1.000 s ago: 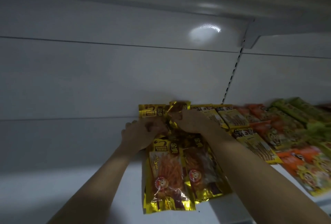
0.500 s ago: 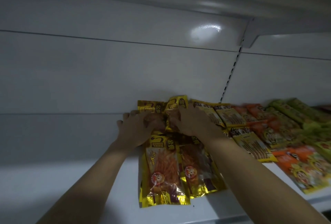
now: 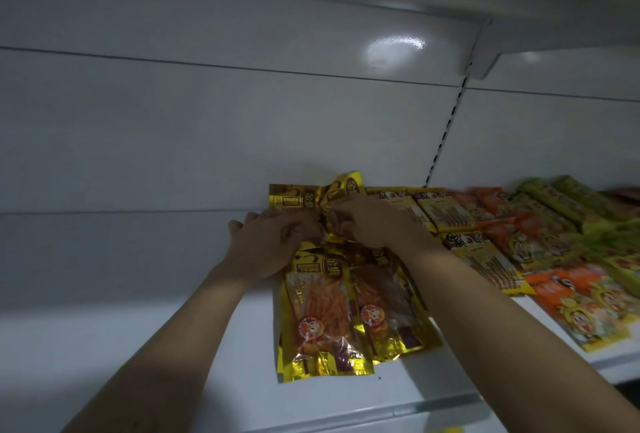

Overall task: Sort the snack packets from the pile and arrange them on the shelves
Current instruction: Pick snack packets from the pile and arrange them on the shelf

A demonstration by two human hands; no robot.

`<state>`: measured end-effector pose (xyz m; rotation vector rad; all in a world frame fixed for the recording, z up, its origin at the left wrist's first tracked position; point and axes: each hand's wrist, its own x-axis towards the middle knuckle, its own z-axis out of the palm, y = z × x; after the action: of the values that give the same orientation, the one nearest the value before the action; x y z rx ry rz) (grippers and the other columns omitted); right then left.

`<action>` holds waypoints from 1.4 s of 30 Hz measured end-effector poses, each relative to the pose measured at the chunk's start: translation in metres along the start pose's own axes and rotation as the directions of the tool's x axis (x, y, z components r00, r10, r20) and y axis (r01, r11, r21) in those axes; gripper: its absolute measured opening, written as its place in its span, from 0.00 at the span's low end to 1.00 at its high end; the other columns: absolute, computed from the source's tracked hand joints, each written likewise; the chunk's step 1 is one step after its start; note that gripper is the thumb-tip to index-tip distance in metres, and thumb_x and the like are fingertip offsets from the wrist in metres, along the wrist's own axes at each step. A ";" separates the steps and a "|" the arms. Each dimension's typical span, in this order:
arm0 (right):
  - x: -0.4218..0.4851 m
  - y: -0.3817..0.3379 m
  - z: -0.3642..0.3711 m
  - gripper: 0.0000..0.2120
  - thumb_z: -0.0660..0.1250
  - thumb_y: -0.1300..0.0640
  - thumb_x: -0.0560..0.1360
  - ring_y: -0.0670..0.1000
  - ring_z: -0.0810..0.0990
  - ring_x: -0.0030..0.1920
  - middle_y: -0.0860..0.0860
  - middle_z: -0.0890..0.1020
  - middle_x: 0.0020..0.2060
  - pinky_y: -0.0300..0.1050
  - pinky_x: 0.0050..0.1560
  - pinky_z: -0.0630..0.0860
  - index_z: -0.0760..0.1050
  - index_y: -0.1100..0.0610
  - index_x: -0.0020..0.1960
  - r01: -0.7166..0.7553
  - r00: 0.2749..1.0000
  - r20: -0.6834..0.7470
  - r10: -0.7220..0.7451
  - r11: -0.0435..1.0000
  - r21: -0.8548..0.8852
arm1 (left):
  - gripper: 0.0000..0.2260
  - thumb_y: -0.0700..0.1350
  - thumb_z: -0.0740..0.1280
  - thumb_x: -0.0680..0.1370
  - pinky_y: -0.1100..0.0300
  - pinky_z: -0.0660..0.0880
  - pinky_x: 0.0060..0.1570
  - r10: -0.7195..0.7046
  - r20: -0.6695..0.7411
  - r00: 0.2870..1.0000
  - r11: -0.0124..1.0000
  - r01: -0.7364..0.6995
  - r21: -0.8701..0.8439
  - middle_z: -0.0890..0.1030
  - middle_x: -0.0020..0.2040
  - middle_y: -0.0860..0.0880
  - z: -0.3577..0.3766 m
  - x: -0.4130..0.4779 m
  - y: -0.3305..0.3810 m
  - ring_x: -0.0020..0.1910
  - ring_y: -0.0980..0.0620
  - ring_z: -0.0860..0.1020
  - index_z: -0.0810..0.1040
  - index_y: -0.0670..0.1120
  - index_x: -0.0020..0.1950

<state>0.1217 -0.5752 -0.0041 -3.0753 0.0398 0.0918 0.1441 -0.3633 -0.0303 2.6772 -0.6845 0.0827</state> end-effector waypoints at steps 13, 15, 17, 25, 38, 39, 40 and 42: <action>-0.081 -0.009 -0.025 0.16 0.60 0.50 0.82 0.53 0.73 0.65 0.48 0.76 0.63 0.46 0.58 0.69 0.72 0.43 0.69 0.045 0.985 -0.173 -0.019 0.988 0.145 | 0.19 0.64 0.58 0.79 0.51 0.53 0.65 0.075 0.122 0.990 0.997 -0.075 -0.002 0.67 0.73 0.58 -0.036 -0.049 0.032 0.73 0.51 0.59 0.66 0.68 0.70; -0.121 -0.012 -0.021 0.21 0.63 0.46 0.80 0.50 0.70 0.69 0.46 0.73 0.68 0.44 0.63 0.68 0.68 0.43 0.72 0.028 0.983 -0.183 0.012 0.976 0.217 | 0.28 0.72 0.54 0.73 0.48 0.54 0.68 0.092 0.185 0.978 0.995 -0.097 0.018 0.63 0.75 0.60 -0.038 -0.077 0.036 0.74 0.52 0.59 0.61 0.69 0.73; -0.154 -0.015 -0.011 0.24 0.64 0.40 0.77 0.49 0.70 0.68 0.45 0.74 0.68 0.46 0.63 0.70 0.69 0.42 0.72 0.011 0.977 -0.211 0.040 0.972 0.236 | 0.35 0.79 0.48 0.66 0.48 0.56 0.69 0.111 0.234 0.966 0.993 -0.118 0.014 0.61 0.75 0.62 -0.037 -0.106 0.042 0.74 0.53 0.58 0.55 0.72 0.73; -0.179 -0.010 0.034 0.24 0.58 0.40 0.80 0.50 0.64 0.73 0.47 0.66 0.74 0.42 0.69 0.61 0.65 0.43 0.75 0.024 0.987 -0.158 0.004 0.984 0.176 | 0.36 0.74 0.40 0.67 0.50 0.59 0.67 -0.025 0.130 0.991 0.985 0.002 0.170 0.55 0.78 0.60 0.005 -0.138 0.061 0.75 0.53 0.57 0.53 0.68 0.76; -0.177 -0.013 0.043 0.32 0.43 0.36 0.75 0.53 0.58 0.76 0.51 0.63 0.76 0.49 0.75 0.51 0.59 0.42 0.77 0.126 0.981 -0.148 -0.122 0.992 0.020 | 0.35 0.74 0.39 0.68 0.41 0.46 0.76 -0.049 0.119 0.992 0.987 0.029 0.158 0.48 0.80 0.58 0.017 -0.146 0.060 0.79 0.52 0.44 0.45 0.71 0.76; -0.177 -0.014 0.038 0.33 0.43 0.35 0.74 0.54 0.59 0.76 0.51 0.64 0.76 0.50 0.75 0.51 0.60 0.42 0.77 0.126 0.981 -0.152 -0.122 0.992 0.021 | 0.35 0.77 0.39 0.68 0.41 0.45 0.76 -0.044 0.128 0.991 0.989 0.025 0.145 0.46 0.80 0.58 0.013 -0.146 0.061 0.79 0.51 0.43 0.43 0.71 0.75; -0.177 -0.013 0.033 0.32 0.44 0.35 0.75 0.54 0.60 0.75 0.52 0.64 0.75 0.50 0.75 0.52 0.60 0.42 0.76 0.125 0.979 -0.170 -0.117 0.992 0.035 | 0.36 0.78 0.39 0.68 0.41 0.45 0.76 -0.042 0.125 0.991 0.992 0.027 0.121 0.45 0.81 0.57 0.008 -0.145 0.061 0.79 0.50 0.43 0.43 0.71 0.75; -0.172 -0.008 0.016 0.27 0.49 0.35 0.80 0.55 0.64 0.73 0.51 0.67 0.74 0.51 0.72 0.58 0.61 0.42 0.76 0.098 0.975 -0.207 -0.081 0.993 0.071 | 0.38 0.78 0.38 0.66 0.41 0.47 0.76 -0.058 0.082 0.995 0.993 0.049 0.103 0.47 0.81 0.55 -0.007 -0.137 0.061 0.80 0.48 0.46 0.47 0.69 0.76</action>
<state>-0.0510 -0.5621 -0.0090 -2.9866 -0.0830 -0.2236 -0.0047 -0.3484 -0.0230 2.8077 -0.6496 -0.0108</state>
